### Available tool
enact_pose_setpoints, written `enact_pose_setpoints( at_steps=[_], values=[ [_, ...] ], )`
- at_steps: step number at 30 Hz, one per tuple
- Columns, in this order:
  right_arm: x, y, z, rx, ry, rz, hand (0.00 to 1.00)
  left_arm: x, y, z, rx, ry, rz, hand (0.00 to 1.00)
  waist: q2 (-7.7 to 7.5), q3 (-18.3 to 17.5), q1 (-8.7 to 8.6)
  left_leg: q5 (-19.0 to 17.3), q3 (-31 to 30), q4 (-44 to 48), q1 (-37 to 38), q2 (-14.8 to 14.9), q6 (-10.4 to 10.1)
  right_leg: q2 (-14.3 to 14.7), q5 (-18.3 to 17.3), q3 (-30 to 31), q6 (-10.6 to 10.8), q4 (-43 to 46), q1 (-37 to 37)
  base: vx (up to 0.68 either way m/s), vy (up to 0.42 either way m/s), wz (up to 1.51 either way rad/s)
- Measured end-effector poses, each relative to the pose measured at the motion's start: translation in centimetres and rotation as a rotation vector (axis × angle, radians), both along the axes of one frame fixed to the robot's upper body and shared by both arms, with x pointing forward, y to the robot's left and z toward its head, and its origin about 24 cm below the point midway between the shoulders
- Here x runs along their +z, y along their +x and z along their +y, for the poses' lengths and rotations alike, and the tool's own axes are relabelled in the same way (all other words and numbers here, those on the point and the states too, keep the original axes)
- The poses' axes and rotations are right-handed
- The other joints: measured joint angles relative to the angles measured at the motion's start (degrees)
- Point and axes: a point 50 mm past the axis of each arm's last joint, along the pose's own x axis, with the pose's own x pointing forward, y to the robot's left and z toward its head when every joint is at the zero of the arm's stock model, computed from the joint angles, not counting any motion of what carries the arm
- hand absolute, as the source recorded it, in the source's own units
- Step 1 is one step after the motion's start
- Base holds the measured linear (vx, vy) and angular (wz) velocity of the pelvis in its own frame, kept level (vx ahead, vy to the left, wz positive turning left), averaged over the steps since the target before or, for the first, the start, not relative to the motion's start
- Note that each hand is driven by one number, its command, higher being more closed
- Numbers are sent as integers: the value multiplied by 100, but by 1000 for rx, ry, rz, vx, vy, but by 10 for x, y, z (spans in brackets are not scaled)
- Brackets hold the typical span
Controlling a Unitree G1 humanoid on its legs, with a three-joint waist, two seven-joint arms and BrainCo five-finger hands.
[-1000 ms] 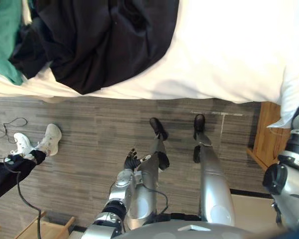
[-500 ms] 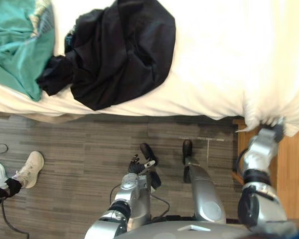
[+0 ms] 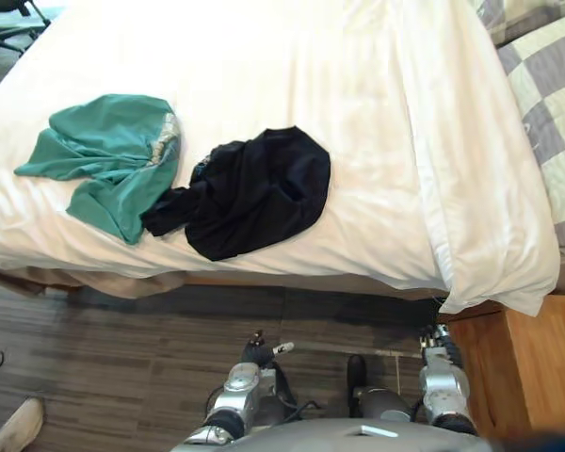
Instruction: Tidy the bed and pick cloth on bed and put in laundry
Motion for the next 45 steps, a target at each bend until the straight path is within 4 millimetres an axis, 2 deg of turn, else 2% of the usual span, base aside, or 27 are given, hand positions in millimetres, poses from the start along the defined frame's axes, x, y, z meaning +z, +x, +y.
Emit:
enact_pose_setpoints(
  at_steps=[5, 9, 13, 18, 21, 22, 24, 25, 26, 27, 28, 29, 30, 31, 32, 34, 35, 36, 37, 38, 39, 40, 41, 42, 43, 44, 45],
  values=[
    [-18, -23, 12, 228, 9, 179, 0, -2, -2, 7, -25, 36, 54, 0, -69, -116, -10, -107, -307, 3, 104, -43, -26, -68, -304, -252, -61, 366, 86, 54, 2, 26],
    [-21, -21, 13, 556, -99, 259, 0, -3, -4, 18, -23, 63, 95, 0, -81, -107, -37, -66, -699, 35, -17, -150, 35, -142, -406, -517, -47, 418, 45, 58, 14, 36],
    [-19, -9, 10, 589, -74, 235, 0, -3, -7, 35, 39, 85, 106, 0, -52, 40, -18, -40, -899, 39, -55, -224, 63, -170, -387, -581, -8, 323, 101, 88, -3, 14],
    [-18, -8, 8, 595, -82, 234, 0, -4, -13, 37, 93, 63, 107, 0, 78, 123, -52, -40, -1091, 40, -18, -344, 63, -307, -407, -727, 67, 268, 265, 76, 31, 14],
    [-17, -6, 9, 589, -72, 219, 0, -4, -14, 39, 125, 57, 98, 0, 84, 148, -54, -59, -1068, 83, -23, -354, 36, -364, -448, -717, 91, 316, 248, 0, 0, 0],
    [-15, -3, 10, 576, -62, 193, 0, -2, -10, 43, 151, 57, 79, 0, 12, 349, -60, -228, -1072, 530, -119, -324, -74, -480, -602, -687, 92, 608, 172, -49, 5, -2],
    [-14, -2, 9, 570, -62, 179, 0, 1, -5, 47, 209, 54, 49, 0, -28, 452, -70, -586, -1049, 1349, -451, -178, -88, -619, -888, -615, 88, 1157, -105, -81, -39, -8],
    [-12, -1, 5, 562, -77, 164, 0, 2, -6, 50, 311, 53, 50, 0, -2, 493, -103, -1060, -1037, 2166, -803, 15, 29, -691, -1285, -511, 76, 1903, -483, -90, -51, -13],
    [-9, 2, 4, 564, -91, 150, 0, 2, -8, 53, 363, 52, 55, 0, -31, 514, -152, -1193, -1041, 2421, -914, 49, 62, -761, -1460, -464, 62, 2245, -659, -94, -30, -7],
    [-8, 5, 4, 566, -97, 139, 0, 2, -8, 58, 407, 64, 55, 0, -122, 561, -184, -1258, -1054, 2702, -1050, 33, -10, -900, -1630, -406, -21, 2570, -841, -79, -10, -5],
    [-7, 6, 4, 573, -108, 136, 0, 6, -3, 69, 485, 89, 37, 0, -319, 650, -198, -1522, -1070, 3474, -1401, 243, 288, -1034, -1742, -247, -97, 2923, -1060, -59, -12, -22],
    [-6, 8, 2, 578, -120, 137, 0, 7, -3, 73, 524, 96, 34, 0, -302, 642, -159, -1616, -1075, 3804, -1487, 520, 291, -1053, -1762, -133, -88, 3105, -1195, -35, -4, -37],
    [-4, 9, -3, 589, -147, 140, 0, 8, -3, 77, 558, 108, 33, 0, -355, 658, -179, -1631, -1118, 3959, -1544, 872, 229, -1124, -1853, -10, -39, 3362, -1364, 4, 102, -29],
    [-2, 9, -13, 620, -200, 162, 0, 9, -2, 80, 575, 115, 30, 0, -417, 689, -263, -1489, -1329, 3762, -1513, 1328, 41, -1323, -1986, 149, 53, 3813, -1638, 1, 107, -9],
    [-1, 8, -17, 626, -216, 172, 0, 10, -1, 80, 577, 112, 22, 0, -421, 689, -295, -1404, -1440, 3631, -1504, 1448, -16, -1400, -2022, 203, 96, 3948, -1724, -13, 209, 12],
    [0, 7, -27, 678, -290, 223, 0, 10, 1, 79, 574, 105, 2, 0, -447, 700, -405, -989, -1841, 2950, -1363, 1791, -253, -1742, -2172, 422, 321, 4361, -1933, -42, 310, 16],
    [0, 6, -32, 712, -332, 256, 0, 11, 1, 79, 557, 117, -12, 0, -454, 699, -423, -698, -2050, 2588, -1255, 1971, -430, -1969, -2218, 575, 511, 4512, -2006, -87, 527, 11],
    [0, 6, -34, 752, -368, 286, 0, 11, 1, 78, 542, 117, -34, 0, -449, 697, -426, -438, -2259, 2440, -1197, 2100, -504, -2181, -2216, 715, 771, 4555, -2020, -92, 572, 8],
    [1, 6, -34, 771, -383, 298, 0, 11, 2, 78, 536, 112, -48, 0, -443, 693, -421, -323, -2399, 2453, -1186, 2138, -527, -2293, -2199, 780, 919, 4538, -2011, -83, 594, 1],
    [1, 7, -34, 803, -404, 310, 0, 12, 5, 74, 501, 104, -74, 0, -405, 673, -397, -235, -2658, 2632, -1201, 2190, -659, -2469, -2096, 906, 1133, 4379, -1953, -90, 749, 2],
    [0, 5, -33, 841, -425, 322, 0, 11, 6, 66, 448, 94, -76, 0, -324, 621, -398, -225, -2796, 2781, -1196, 2130, -1030, -2660, -1832, 907, 1152, 3968, -1766, -90, 849, 3],
    [-1, 2, -34, 862, -452, 347, 0, 11, 7, 59, 417, 85, -76, 0, -281, 594, -399, -252, -2755, 2815, -1135, 2039, -1180, -2776, -1584, 853, 1109, 3555, -1574, -92, 996, 7],
    [-7, -9, -31, 876, -452, 383, 0, 13, 13, 54, 364, 84, -94, 0, -355, 531, -344, -1050, -2471, 2962, -1133, 1775, -1251, -3010, -630, 860, 1070, 2649, -1244, -117, 1068, -38],
    [-9, -10, -26, 844, -447, 398, 0, 17, 22, 56, 331, 93, -135, 0, -417, 607, -136, -1412, -2201, 3437, -1325, 1654, -1185, -3007, 626, 793, 303, 1804, -1204, -117, 1048, -60],
    [-11, -10, -23, 852, -434, 396, 0, 19, 22, 63, 321, 112, -142, 0, -393, 606, -95, -1471, -2056, 3557, -1360, 1692, -1155, -2846, 739, 618, 228, 1867, -1200, -90, 949, -82],
    [-14, -12, -15, 915, -406, 374, 0, 18, 16, 73, 303, 146, -121, 0, -418, 584, -159, -1479, -1942, 3459, -1301, 1653, -1112, -2530, 361, -69, 581, 2488, -1125, -22, 802, -58],
    [-16, -13, -6, 971, -385, 350, 0, 20, 17, 78, 233, 174, -123, 0, -426, 575, -143, -1375, -1813, 3126, -1176, 1577, -949, -2081, -67, -757, 754, 2798, -917, -3, 727, -42]
  ],
)
